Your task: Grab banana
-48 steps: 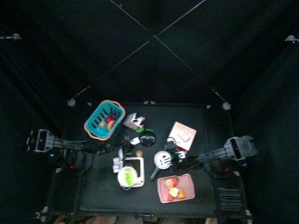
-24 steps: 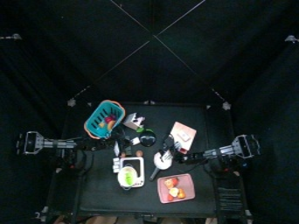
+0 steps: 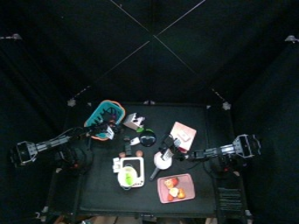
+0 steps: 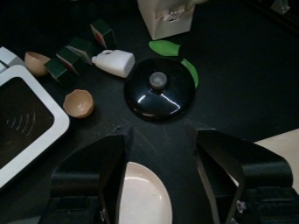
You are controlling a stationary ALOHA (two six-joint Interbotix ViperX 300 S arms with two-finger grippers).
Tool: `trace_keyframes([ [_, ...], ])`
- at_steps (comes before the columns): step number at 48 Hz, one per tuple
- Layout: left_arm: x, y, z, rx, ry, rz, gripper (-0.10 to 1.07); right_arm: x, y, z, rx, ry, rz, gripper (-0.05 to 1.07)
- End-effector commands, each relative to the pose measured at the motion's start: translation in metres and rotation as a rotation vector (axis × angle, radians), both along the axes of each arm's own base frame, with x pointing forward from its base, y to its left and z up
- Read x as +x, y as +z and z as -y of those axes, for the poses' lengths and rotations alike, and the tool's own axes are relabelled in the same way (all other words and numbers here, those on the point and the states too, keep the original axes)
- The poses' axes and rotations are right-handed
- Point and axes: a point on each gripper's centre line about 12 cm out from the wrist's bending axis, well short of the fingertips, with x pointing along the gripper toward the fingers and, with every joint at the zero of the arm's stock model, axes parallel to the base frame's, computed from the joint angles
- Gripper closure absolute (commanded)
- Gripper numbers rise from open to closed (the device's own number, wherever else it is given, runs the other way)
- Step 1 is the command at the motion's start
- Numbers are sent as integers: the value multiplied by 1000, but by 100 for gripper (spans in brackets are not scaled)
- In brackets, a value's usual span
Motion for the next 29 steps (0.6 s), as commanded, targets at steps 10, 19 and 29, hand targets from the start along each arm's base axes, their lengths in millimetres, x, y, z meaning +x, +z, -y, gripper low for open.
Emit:
trace_keyframes([
  [10,-23,23,-38,66,60,-159,13,-2,11,0,-3,4,31,17],
  [19,-48,3,-54,14,154,-234,13,-1,9,0,-4,6,27,17],
  [29,-58,-27,-58,-58,184,-301,13,-3,7,0,-4,6,21,17],
])
